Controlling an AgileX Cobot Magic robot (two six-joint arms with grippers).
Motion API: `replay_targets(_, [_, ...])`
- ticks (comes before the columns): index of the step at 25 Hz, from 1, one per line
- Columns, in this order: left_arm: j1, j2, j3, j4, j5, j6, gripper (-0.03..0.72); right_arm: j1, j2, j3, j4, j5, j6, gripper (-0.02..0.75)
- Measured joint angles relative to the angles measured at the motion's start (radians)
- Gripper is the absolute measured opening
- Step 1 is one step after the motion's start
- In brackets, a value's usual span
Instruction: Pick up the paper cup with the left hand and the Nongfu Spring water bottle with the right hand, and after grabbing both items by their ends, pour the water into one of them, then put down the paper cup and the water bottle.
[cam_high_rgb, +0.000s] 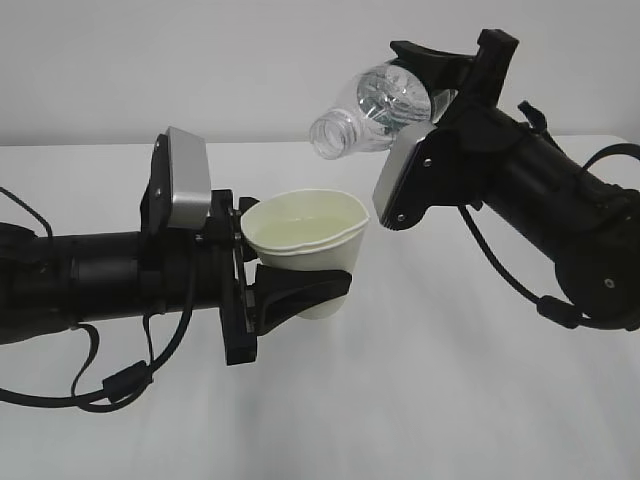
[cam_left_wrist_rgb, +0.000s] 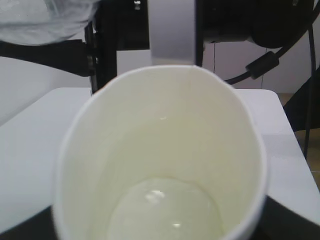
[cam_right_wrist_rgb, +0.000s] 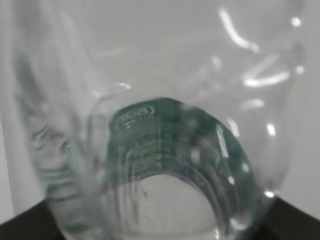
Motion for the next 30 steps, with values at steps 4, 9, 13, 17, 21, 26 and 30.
replay_targets(4, [0.000, 0.000, 0.000, 0.000, 0.000, 0.000, 0.419, 0.000, 0.000, 0.000, 0.014, 0.000, 0.018, 0.473])
replay_targets(9, [0.000, 0.000, 0.000, -0.002, 0.000, 0.000, 0.419, 0.000, 0.000, 0.000, 0.040, 0.000, 0.060, 0.473])
replay_targets(13, [0.000, 0.000, 0.000, -0.002, 0.000, 0.000, 0.419, 0.000, 0.000, 0.000, 0.045, 0.000, 0.082, 0.473])
replay_targets(17, [0.000, 0.000, 0.000, -0.004, 0.002, 0.000, 0.419, 0.000, 0.000, 0.000, 0.068, -0.001, 0.121, 0.473])
replay_targets(21, [0.000, 0.000, 0.000, -0.004, 0.002, 0.000, 0.419, 0.000, 0.000, 0.000, 0.096, -0.001, 0.152, 0.473])
replay_targets(26, [0.000, 0.000, 0.000, -0.006, 0.002, 0.000, 0.419, 0.000, 0.000, 0.000, 0.122, -0.002, 0.201, 0.473])
replay_targets(30, [0.000, 0.000, 0.000, -0.006, 0.002, 0.000, 0.419, 0.000, 0.000, 0.000, 0.146, -0.002, 0.236, 0.473])
